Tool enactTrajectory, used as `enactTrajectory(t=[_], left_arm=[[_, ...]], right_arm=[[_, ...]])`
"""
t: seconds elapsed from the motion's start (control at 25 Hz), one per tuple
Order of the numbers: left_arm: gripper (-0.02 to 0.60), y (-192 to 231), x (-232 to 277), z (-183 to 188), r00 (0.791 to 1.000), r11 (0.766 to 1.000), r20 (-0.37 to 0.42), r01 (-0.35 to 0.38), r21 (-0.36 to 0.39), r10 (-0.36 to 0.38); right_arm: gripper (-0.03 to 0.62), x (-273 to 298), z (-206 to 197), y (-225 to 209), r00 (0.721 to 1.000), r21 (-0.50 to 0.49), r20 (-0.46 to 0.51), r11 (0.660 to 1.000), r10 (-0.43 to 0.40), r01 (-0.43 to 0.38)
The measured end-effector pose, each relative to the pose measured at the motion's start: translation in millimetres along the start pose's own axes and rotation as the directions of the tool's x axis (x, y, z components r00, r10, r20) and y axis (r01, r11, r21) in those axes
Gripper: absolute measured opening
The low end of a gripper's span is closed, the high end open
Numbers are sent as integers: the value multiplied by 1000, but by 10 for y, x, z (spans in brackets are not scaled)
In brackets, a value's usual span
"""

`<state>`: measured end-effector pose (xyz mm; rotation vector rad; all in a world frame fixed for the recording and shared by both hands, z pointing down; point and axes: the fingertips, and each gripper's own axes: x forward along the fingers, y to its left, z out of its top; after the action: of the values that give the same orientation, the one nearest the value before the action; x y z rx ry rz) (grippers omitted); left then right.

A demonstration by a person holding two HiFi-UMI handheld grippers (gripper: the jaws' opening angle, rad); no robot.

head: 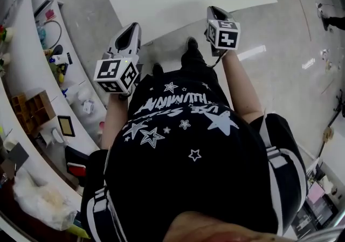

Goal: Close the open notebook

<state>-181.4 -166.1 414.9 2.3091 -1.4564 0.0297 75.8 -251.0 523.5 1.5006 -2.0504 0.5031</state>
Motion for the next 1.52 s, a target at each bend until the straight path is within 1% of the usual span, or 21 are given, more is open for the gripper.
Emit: enactTrajectory(t=[0.16, 0.2, 0.36, 0.48, 0.6, 0.72, 0.84, 0.96, 1.16, 1.32, 1.52], left_arm=[[15, 85, -248, -94, 1000, 999, 12, -4, -47, 5], [15, 93, -289, -106, 1000, 999, 15, -6, -52, 7], [15, 32, -368, -120, 999, 998, 29, -13, -58, 14], [15, -124, -416, -105, 999, 999, 39, -10, -39, 11], [15, -326, -492, -128, 999, 1000, 48, -9, -26, 11], [15, -588, -612, -189, 999, 1000, 54, -6, -9, 6], [15, -852, -752, -232, 998, 1000, 61, -14, 8, 14], [15, -1216, -917, -305, 998, 1000, 67, -8, 15, 7], [15, -1678, -1195, -430, 994, 999, 102, -26, 37, 22], [15, -2042, -1442, -536, 992, 998, 124, -33, 50, 27], [15, -2338, -1725, -592, 986, 997, 159, -52, 56, 42]], right_arm=[[23, -219, -43, 315, 999, -43, 27, 999, 31, -29], [12, -262, -41, 360, 999, -51, 35, 998, 36, -34], [9, -370, 10, 429, 996, -51, 66, 997, 58, -54], [9, -456, 22, 482, 992, -59, 83, 994, 92, -88], [9, -586, -46, 519, 987, -50, 101, 991, 127, -122], [9, -807, -202, 529, 980, -31, 118, 987, 162, -159], [9, -1090, -347, 530, 970, -15, 137, 980, 199, -199], [9, -1473, -499, 470, 959, -7, 160, 972, 233, -235], [9, -1970, -650, 395, 938, -20, 213, 961, 275, -277], [9, -2305, -796, 372, 924, -45, 231, 952, 305, -303], [9, -2621, -879, 466, 899, -93, 255, 934, 356, -344]])
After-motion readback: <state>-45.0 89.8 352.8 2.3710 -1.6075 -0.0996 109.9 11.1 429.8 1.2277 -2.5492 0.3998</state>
